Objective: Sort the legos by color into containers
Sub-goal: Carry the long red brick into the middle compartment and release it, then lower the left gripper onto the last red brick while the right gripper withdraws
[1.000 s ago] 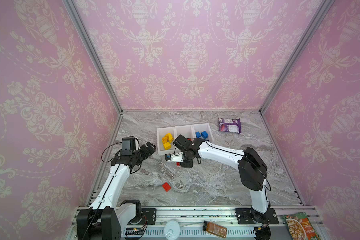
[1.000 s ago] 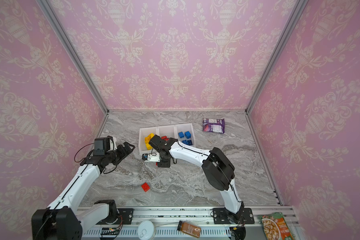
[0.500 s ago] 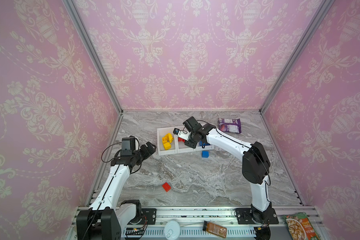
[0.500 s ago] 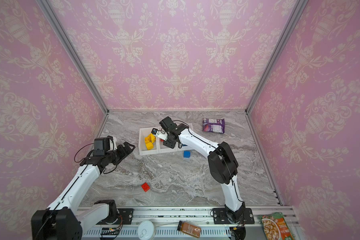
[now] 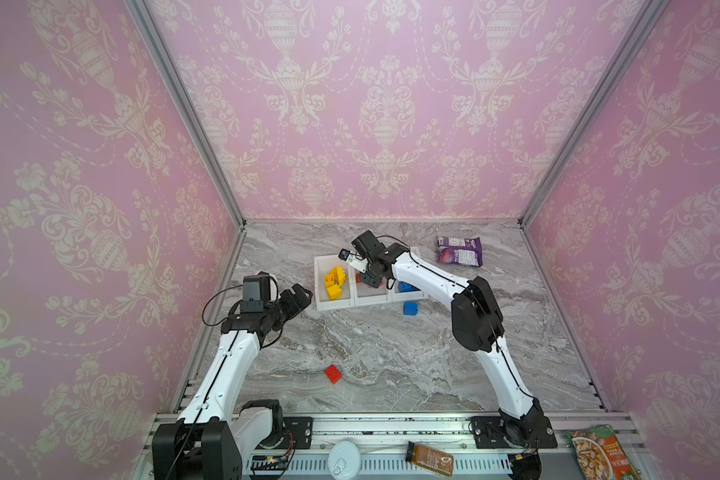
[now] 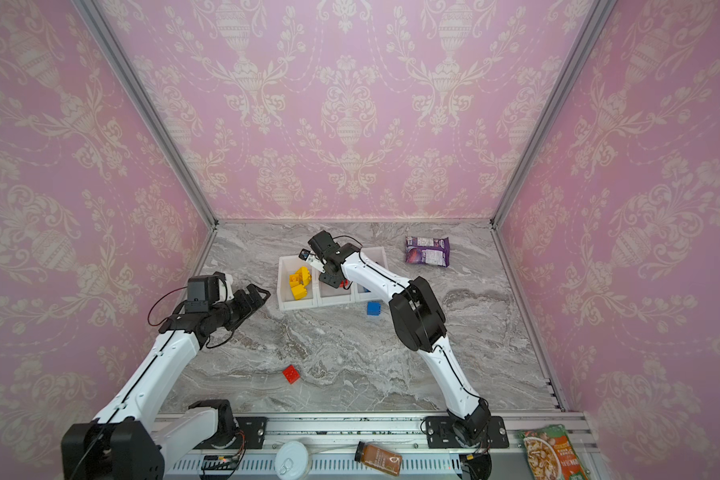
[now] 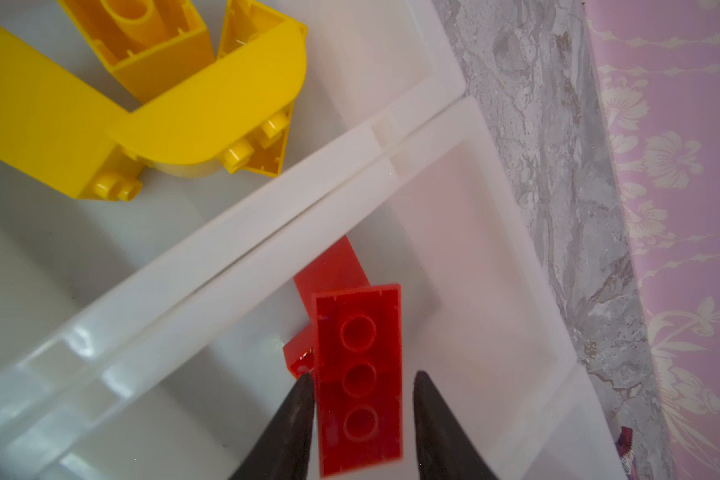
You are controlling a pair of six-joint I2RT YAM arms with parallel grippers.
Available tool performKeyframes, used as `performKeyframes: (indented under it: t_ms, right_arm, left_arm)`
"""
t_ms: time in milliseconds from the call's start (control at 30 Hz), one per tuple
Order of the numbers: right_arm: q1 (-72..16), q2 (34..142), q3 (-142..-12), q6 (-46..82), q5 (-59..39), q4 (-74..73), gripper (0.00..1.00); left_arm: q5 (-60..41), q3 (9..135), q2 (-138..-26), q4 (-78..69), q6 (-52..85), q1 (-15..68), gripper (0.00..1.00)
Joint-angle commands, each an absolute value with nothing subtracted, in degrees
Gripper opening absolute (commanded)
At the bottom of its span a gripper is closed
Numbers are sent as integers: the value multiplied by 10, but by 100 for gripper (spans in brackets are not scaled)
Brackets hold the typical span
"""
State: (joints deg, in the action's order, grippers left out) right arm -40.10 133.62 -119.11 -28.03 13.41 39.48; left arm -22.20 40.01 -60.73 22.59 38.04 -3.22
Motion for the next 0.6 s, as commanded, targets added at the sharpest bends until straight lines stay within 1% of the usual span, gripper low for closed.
performKeyframes:
  t_ms: [0,67,100,333,567]
  right_arm:
    - [-397,1344,-1227,-272,155,409,60]
    - [-397,1344,-1230,-271,155,410,69]
    - [-397,1343,-1229,-270,152,410,72]
    - [-398,1317,-1205,-259,128,408,76]
    - [-409,1258,-1145,-251,94,398,78]
  left_arm:
    - [-225,393,-604,243,370,-33,95]
    - [-225,394,-605,243,370,-34,95]
    - [-224,393,-605,244,371,-34,95]
    - [-223,395,-606,243,370,-34,95]
    - [-222,394,-606,245,369,-33,95]
